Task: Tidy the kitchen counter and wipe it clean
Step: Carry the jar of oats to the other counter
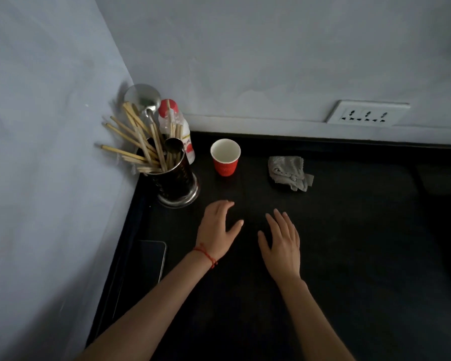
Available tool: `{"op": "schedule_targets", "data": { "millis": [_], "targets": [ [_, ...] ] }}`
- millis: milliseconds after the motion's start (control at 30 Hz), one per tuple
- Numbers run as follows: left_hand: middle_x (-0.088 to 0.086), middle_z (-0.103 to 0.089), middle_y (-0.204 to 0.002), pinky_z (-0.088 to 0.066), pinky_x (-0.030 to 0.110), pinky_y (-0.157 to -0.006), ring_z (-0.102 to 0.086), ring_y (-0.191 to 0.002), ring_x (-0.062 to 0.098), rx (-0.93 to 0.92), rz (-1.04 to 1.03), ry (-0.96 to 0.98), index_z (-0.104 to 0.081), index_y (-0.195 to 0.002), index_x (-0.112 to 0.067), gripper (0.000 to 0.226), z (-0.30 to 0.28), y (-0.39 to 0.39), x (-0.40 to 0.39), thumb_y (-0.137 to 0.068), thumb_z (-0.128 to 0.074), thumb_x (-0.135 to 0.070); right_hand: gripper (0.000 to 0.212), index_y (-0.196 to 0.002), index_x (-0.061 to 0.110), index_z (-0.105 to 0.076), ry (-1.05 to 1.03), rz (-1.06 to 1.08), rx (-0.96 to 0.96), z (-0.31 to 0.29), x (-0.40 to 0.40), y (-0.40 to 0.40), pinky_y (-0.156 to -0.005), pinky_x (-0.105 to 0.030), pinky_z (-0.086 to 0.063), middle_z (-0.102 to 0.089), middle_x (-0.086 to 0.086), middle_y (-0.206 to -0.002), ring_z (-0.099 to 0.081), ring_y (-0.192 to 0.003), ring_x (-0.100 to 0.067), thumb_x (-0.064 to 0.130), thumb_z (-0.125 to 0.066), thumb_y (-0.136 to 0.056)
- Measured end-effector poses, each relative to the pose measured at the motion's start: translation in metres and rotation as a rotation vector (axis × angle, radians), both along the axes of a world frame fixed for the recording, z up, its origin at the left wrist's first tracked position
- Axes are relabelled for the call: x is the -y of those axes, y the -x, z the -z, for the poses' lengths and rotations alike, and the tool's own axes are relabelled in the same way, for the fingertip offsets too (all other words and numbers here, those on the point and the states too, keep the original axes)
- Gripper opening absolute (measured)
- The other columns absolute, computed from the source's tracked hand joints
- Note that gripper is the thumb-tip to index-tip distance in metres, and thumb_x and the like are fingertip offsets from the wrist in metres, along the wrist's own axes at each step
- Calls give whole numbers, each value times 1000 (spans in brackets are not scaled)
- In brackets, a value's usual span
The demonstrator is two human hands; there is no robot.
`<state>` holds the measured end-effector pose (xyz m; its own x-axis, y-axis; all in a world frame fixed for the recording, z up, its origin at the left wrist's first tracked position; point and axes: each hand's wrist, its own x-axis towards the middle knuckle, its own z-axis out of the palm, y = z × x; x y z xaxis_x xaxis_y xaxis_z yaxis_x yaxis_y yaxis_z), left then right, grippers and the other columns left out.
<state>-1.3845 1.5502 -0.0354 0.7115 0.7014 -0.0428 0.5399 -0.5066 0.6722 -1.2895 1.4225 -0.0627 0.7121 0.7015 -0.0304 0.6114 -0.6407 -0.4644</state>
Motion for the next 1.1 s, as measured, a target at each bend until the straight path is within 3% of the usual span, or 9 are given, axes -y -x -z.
{"op": "schedule_targets", "data": {
  "millis": [167,300,400,600,667,767,867,1000,1100],
  "targets": [
    [2,-51,-129,-32,15,-98,-44,-124,11,-49,197,118,-51,-124,-16,41,8,17,51,-86,-57,-30,44,-134,19,-44,-7,303,-63,-11,80,36,-112,-30,-15,-36,-1,-148,-23,-141,-15,28,-50,-92],
    [1,-56,-122,-37,18,-97,-50,-117,10,-43,374,168,-56,-118,-15,34,4,16,94,-87,-56,-30,38,-128,16,-51,-113,585,-155,-15,153,75,-111,-40,-32,-46,-2,-141,-36,-134,-20,23,-52,-91],
    [-1,-57,-120,-41,20,-96,-52,-115,10,-54,502,214,-57,-117,-16,32,1,17,132,-87,-55,-29,32,-121,11,-58,-195,778,-114,-14,210,111,-98,-45,-46,-55,-7,-131,-50,-121,-25,16,-54,-90],
    [2,-59,-114,-38,16,-92,-52,-110,12,-140,945,186,-61,-112,-14,30,2,21,221,-87,-57,-29,25,-111,4,-63,-211,1206,-105,11,323,188,-90,-33,-40,-62,-15,-117,-57,-111,-32,7,-59,-86],
    [4,-61,-112,-40,19,-92,-54,-107,15,-198,1061,195,-62,-111,-12,37,1,19,254,-84,-54,-37,25,-111,5,-63,-224,1358,-147,20,360,214,-90,-34,-41,-61,-15,-118,-56,-113,-32,7,-58,-86],
    [7,-64,-110,-38,19,-92,-58,-105,19,-252,1188,199,-64,-108,-10,67,4,10,316,-69,-36,-56,27,-114,4,-61,-234,1568,-200,33,417,250,-93,-38,-41,-60,-15,-121,-54,-116,-32,8,-56,-88],
    [8,-66,-110,-38,18,-89,-60,-104,20,-338,1242,187,-64,-108,-8,74,13,4,386,-63,-34,-60,29,-117,3,-58,-252,1708,-284,42,476,280,-97,-39,-39,-59,-16,-123,-52,-117,-32,11,-54,-89],
    [12,-65,-112,-42,23,-88,-60,-104,23,-462,1233,182,-64,-107,-5,37,33,7,475,-83,-56,-32,34,-123,5,-54,-294,1821,-398,45,550,311,-99,-38,-38,-56,-14,-129,-50,-120,-29,17,-50,-92],
    [14,-67,-110,-41,22,-84,-60,-103,25,-565,1170,202,-64,-105,-2,26,51,12,519,-85,-60,-18,36,-127,8,-51,-337,1889,-482,45,596,329,-100,-38,-38,-54,-10,-132,-48,-123,-25,21,-46,-93]
  ]
}}
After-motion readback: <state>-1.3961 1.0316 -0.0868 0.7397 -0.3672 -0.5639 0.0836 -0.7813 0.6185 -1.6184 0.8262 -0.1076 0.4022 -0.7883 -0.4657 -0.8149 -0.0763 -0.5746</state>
